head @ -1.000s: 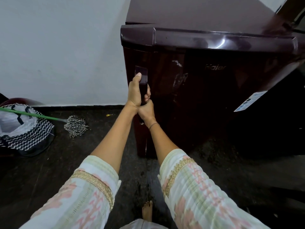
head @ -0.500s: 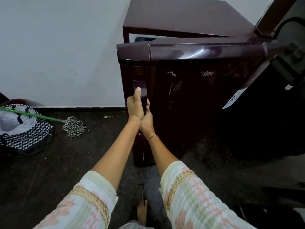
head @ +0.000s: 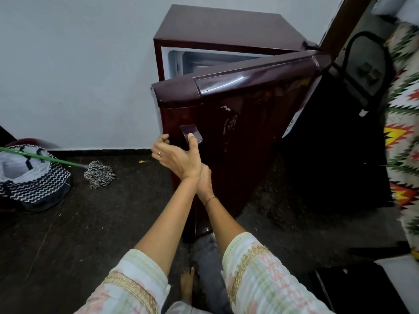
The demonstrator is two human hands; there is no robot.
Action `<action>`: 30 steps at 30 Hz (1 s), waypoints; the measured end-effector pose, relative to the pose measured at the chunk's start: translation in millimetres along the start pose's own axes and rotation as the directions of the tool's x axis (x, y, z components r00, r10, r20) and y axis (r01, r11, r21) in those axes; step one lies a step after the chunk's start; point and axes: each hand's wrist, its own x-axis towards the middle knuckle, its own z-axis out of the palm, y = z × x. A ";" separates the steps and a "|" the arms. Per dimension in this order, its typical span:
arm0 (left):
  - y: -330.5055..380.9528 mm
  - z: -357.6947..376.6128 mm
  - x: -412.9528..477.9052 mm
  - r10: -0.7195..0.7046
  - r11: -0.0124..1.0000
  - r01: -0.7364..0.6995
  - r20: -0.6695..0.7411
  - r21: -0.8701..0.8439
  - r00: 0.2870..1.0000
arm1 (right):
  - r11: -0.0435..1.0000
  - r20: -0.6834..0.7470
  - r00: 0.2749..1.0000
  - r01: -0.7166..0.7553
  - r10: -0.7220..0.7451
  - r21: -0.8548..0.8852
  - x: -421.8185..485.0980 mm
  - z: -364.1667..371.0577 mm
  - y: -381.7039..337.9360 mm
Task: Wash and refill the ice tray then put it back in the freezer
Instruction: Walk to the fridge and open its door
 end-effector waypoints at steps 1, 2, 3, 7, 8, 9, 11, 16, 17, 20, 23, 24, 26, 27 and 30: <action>1.7 -4.7 -4.6 0.047 0.999 -0.047 -0.004 0.025 0.999 | 0.997 -0.002 1.000 0.002 -0.002 -0.079 -6.2 -5.8 0.1; 1.2 -8.9 -9.7 0.095 0.995 -0.096 0.014 0.039 0.995 | 0.995 0.001 1.000 0.017 -0.017 -0.101 -10.9 -12.3 1.8; 1.0 -13.0 -15.0 0.128 0.991 -0.130 0.066 0.033 0.990 | 0.995 0.000 0.999 0.041 -0.041 -0.091 -16.3 -18.9 6.2; 7.3 -25.8 -45.2 0.160 0.987 -0.162 0.221 -0.009 0.962 | 0.997 -0.073 0.997 0.016 -0.022 -0.079 -41.1 -36.3 23.6; 9.4 -27.8 -53.2 0.169 0.984 -0.175 0.213 0.011 0.962 | 0.997 -0.111 0.994 0.016 -0.024 -0.078 -47.7 -40.5 26.2; 12.4 -30.1 -61.0 0.175 0.982 -0.186 0.201 0.036 0.964 | 0.997 -0.141 0.989 0.037 -0.046 -0.065 -55.2 -45.2 27.3; 16.9 -35.1 -75.0 0.186 0.974 -0.206 0.182 0.096 0.966 | 0.994 -0.204 0.974 0.082 -0.095 -0.068 -68.7 -54.6 26.7; 23.8 -50.7 -106.7 0.259 0.924 -0.298 0.179 0.239 0.949 | 0.966 -0.331 0.913 0.187 -0.239 -0.181 -95.7 -83.1 12.0; 25.4 -53.4 -113.4 0.273 0.915 -0.313 0.179 0.253 0.945 | 0.956 -0.356 0.893 0.214 -0.274 -0.199 -100.3 -89.7 8.1; 29.7 -57.8 -134.0 0.304 0.905 -0.344 0.184 0.251 0.935 | 0.915 -0.446 0.800 0.320 -0.401 -0.248 -112.9 -112.3 -2.2; 29.3 -60.5 -153.8 0.342 0.894 -0.389 0.224 0.220 0.913 | 0.865 -0.488 0.716 0.374 -0.499 -0.336 -124.8 -138.7 -2.0; 28.5 -60.7 -160.0 0.368 0.889 -0.415 0.236 0.194 0.899 | 0.848 -0.490 0.695 0.384 -0.526 -0.365 -130.3 -147.4 -1.5; 28.8 -60.4 -172.7 0.427 0.874 -0.469 0.256 0.128 0.867 | 0.817 -0.504 0.645 0.412 -0.574 -0.403 -139.6 -163.5 -0.1; 30.0 -59.9 -179.2 0.456 0.864 -0.494 0.262 0.097 0.850 | 0.805 -0.512 0.623 0.424 -0.592 -0.415 -143.6 -170.5 -0.4; 32.7 -55.0 -193.4 0.526 0.837 -0.546 0.263 0.005 0.809 | 0.765 -0.527 0.555 0.433 -0.643 -0.477 -151.2 -188.2 1.7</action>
